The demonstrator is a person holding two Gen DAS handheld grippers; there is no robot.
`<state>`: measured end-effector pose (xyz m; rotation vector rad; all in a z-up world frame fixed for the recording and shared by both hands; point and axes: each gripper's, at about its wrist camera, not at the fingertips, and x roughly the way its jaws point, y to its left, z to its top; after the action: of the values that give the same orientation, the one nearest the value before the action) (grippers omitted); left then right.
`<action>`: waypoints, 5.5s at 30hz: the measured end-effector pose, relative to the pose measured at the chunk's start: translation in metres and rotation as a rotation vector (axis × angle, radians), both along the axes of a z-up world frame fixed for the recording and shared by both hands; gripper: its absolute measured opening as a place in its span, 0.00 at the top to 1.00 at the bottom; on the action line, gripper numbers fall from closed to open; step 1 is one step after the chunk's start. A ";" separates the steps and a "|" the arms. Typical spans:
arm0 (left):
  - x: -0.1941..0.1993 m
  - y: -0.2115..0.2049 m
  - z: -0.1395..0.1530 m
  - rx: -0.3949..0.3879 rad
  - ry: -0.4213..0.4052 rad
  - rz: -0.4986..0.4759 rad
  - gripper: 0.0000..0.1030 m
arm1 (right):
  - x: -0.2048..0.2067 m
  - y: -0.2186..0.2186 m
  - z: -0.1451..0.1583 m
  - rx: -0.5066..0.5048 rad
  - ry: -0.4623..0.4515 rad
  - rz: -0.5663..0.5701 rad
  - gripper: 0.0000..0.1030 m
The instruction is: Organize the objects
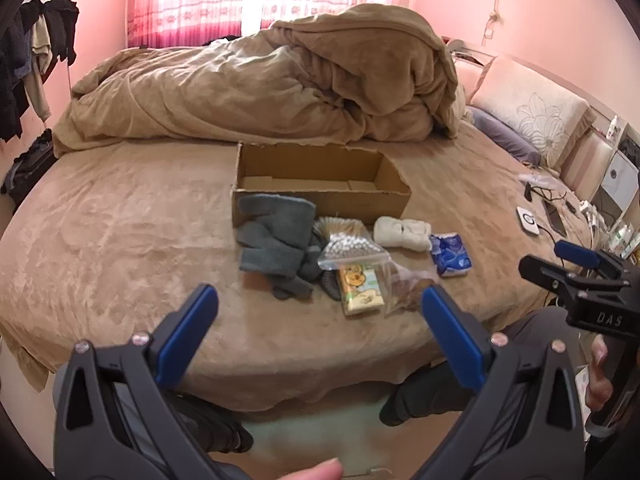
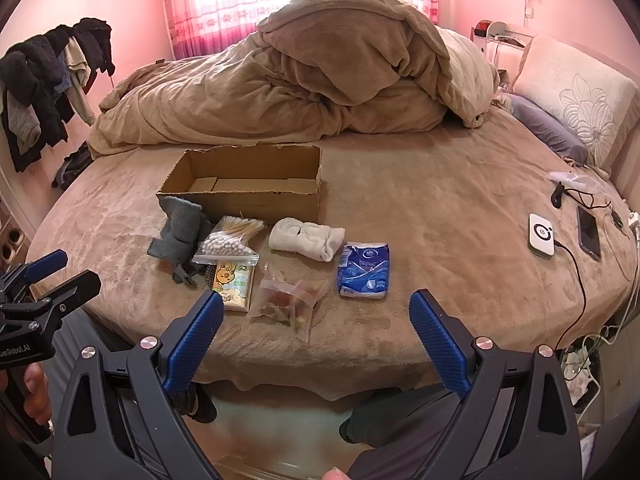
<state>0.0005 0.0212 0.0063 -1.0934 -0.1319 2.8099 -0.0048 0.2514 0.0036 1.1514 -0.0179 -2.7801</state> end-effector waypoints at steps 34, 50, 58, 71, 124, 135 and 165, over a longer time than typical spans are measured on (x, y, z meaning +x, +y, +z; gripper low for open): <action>-0.007 -0.001 -0.002 0.014 -0.012 0.008 0.01 | -0.005 0.003 -0.003 0.000 -0.010 -0.003 0.07; -0.010 -0.001 -0.001 0.014 -0.013 0.007 0.01 | -0.008 0.006 -0.003 -0.004 -0.012 -0.006 0.07; -0.014 -0.002 -0.003 0.017 -0.012 0.005 0.00 | -0.012 0.008 -0.003 -0.006 -0.016 -0.010 0.07; -0.054 0.001 -0.024 -0.007 -0.030 0.003 0.01 | -0.048 0.021 -0.025 0.019 -0.052 -0.042 0.07; -0.105 -0.029 -0.035 0.069 0.007 -0.052 0.57 | -0.104 0.036 -0.061 -0.038 -0.067 0.004 0.47; -0.138 -0.024 0.009 0.125 0.041 -0.073 0.56 | -0.109 0.019 -0.012 -0.090 0.028 0.056 0.47; -0.266 0.021 -0.080 0.133 -0.128 -0.089 0.37 | -0.238 -0.036 -0.062 -0.149 -0.024 0.201 0.42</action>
<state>-0.2659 0.0418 -0.0736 -1.2160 -0.2714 2.6110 -0.2432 0.2156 -0.0586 1.0851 -0.1047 -2.5432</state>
